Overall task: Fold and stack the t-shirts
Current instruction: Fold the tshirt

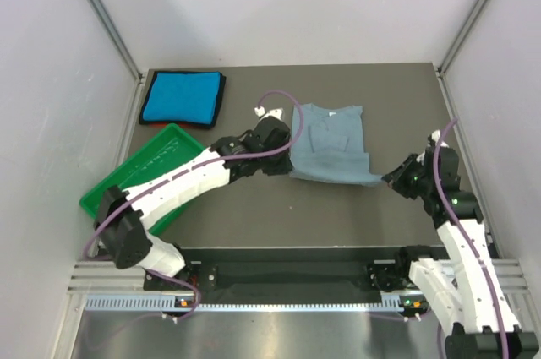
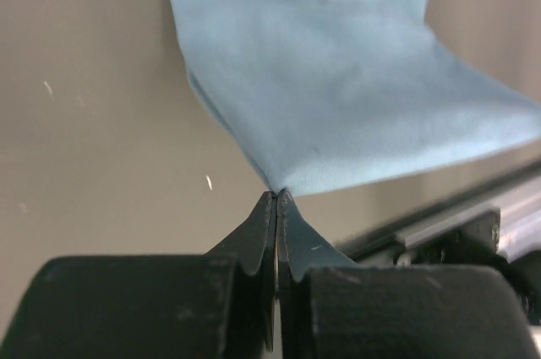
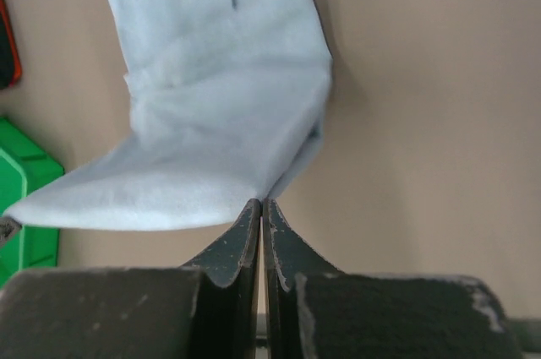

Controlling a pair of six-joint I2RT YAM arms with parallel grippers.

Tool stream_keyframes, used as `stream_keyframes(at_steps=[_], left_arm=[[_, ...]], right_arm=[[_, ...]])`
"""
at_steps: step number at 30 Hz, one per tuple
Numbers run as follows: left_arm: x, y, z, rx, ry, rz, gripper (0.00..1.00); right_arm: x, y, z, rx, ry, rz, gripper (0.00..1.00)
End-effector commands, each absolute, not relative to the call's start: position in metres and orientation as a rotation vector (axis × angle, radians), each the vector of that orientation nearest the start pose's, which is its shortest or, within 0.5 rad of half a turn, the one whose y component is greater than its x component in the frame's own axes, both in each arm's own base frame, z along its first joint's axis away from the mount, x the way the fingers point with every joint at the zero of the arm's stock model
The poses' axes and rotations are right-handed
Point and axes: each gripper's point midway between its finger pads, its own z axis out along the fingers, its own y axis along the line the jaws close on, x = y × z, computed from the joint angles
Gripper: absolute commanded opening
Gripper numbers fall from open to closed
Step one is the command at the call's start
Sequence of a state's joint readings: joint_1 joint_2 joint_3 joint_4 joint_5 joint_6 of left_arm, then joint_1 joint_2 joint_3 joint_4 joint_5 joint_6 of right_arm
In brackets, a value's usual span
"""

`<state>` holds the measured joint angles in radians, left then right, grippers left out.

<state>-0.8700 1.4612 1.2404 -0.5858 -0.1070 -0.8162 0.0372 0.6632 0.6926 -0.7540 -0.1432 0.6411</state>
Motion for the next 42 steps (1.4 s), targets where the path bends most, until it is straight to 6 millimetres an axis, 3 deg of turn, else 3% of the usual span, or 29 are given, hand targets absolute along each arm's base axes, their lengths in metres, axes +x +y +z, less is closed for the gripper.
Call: stream_keyframes(at_steps=[1, 2, 3, 4, 5, 6, 7, 8, 9, 11, 12, 14, 15, 16, 17, 18, 20, 21, 22, 24, 26, 27, 29, 30, 32, 42], left_arm=[[0.296, -0.306, 0.196, 0.012, 2.418, -0.579, 0.00], [0.318, -0.306, 0.215, -0.014, 2.369, -0.595, 0.00], [0.331, -0.307, 0.207, 0.003, 2.385, -0.570, 0.00], [0.343, -0.308, 0.211, -0.001, 2.377, -0.577, 0.00], [0.365, -0.307, 0.235, -0.026, 2.323, -0.604, 0.00], [0.379, -0.306, 0.220, -0.022, 2.358, -0.559, 0.00], [0.392, -0.305, 0.222, -0.031, 2.352, -0.555, 0.00], [0.415, -0.300, 0.239, -0.066, 2.312, -0.577, 0.00], [0.427, -0.304, 0.222, -0.062, 2.344, -0.581, 0.00], [0.455, -0.303, 0.230, -0.060, 2.308, -0.641, 0.00], [0.468, -0.315, 0.220, -0.025, 2.299, -0.708, 0.00], [0.490, -0.318, 0.221, -0.006, 2.252, -0.754, 0.00], [0.498, -0.327, 0.207, 0.018, 2.254, -0.799, 0.00], [0.513, -0.326, 0.209, 0.009, 2.208, -0.821, 0.00], [0.522, -0.328, 0.211, -0.001, 2.181, -0.851, 0.00], [0.531, -0.329, 0.198, -0.010, 2.181, -0.864, 0.00], [0.556, -0.329, 0.207, -0.039, 2.077, -0.920, 0.00], [0.564, -0.330, 0.198, -0.047, 2.061, -0.932, 0.00], [0.576, -0.336, 0.214, -0.025, 1.966, -0.990, 0.00], [0.588, -0.343, 0.207, -0.019, 1.918, -1.031, 0.00], [0.599, -0.348, 0.217, -0.020, 1.846, -1.068, 0.00], [0.605, -0.351, 0.200, -0.035, 1.859, -1.068, 0.00], [0.614, -0.355, 0.202, -0.050, 1.825, -1.099, 0.00], [0.621, -0.358, 0.188, -0.052, 1.822, -1.107, 0.00], [0.632, -0.360, 0.178, -0.068, 1.808, -1.106, 0.00], [0.659, -0.335, 0.142, -0.174, 1.800, -1.013, 0.00]], right_arm=[[0.271, 0.057, 0.205, 0.496, 2.123, 0.496, 0.00], [0.283, 0.058, 0.221, 0.474, 2.101, 0.497, 0.00], [0.293, 0.056, 0.224, 0.455, 2.104, 0.480, 0.00], [0.310, 0.058, 0.217, 0.451, 2.133, 0.477, 0.00], [0.324, 0.059, 0.230, 0.428, 2.108, 0.489, 0.00], [0.336, 0.062, 0.234, 0.393, 2.098, 0.515, 0.00], [0.351, 0.063, 0.222, 0.400, 2.138, 0.515, 0.00], [0.364, 0.063, 0.233, 0.386, 2.116, 0.525, 0.00], [0.374, 0.064, 0.233, 0.377, 2.117, 0.537, 0.00], [0.401, 0.065, 0.231, 0.374, 2.121, 0.553, 0.00], [0.410, 0.067, 0.233, 0.362, 2.113, 0.569, 0.00], [0.434, 0.070, 0.223, 0.360, 2.126, 0.587, 0.00], [0.444, 0.074, 0.223, 0.347, 2.116, 0.618, 0.00], [0.461, 0.062, 0.214, 0.378, 2.121, 0.613, 0.00], [0.469, 0.064, 0.210, 0.375, 2.124, 0.628, 0.00], [0.478, 0.066, 0.211, 0.363, 2.113, 0.652, 0.00], [0.499, 0.064, 0.196, 0.386, 2.128, 0.672, 0.00], [0.508, 0.064, 0.196, 0.386, 2.112, 0.683, 0.00], [0.517, 0.062, 0.188, 0.397, 2.113, 0.685, 0.00], [0.530, 0.059, 0.185, 0.414, 2.092, 0.696, 0.00], [0.543, 0.057, 0.173, 0.432, 2.100, 0.698, 0.00], [0.547, 0.056, 0.170, 0.439, 2.103, 0.699, 0.00], [0.559, 0.054, 0.157, 0.453, 2.116, 0.696, 0.00], [0.565, 0.050, 0.148, 0.467, 2.126, 0.693, 0.00], [0.570, 0.044, 0.143, 0.489, 2.123, 0.690, 0.00], [0.596, 0.026, 0.119, 0.550, 2.109, 0.686, 0.00]])
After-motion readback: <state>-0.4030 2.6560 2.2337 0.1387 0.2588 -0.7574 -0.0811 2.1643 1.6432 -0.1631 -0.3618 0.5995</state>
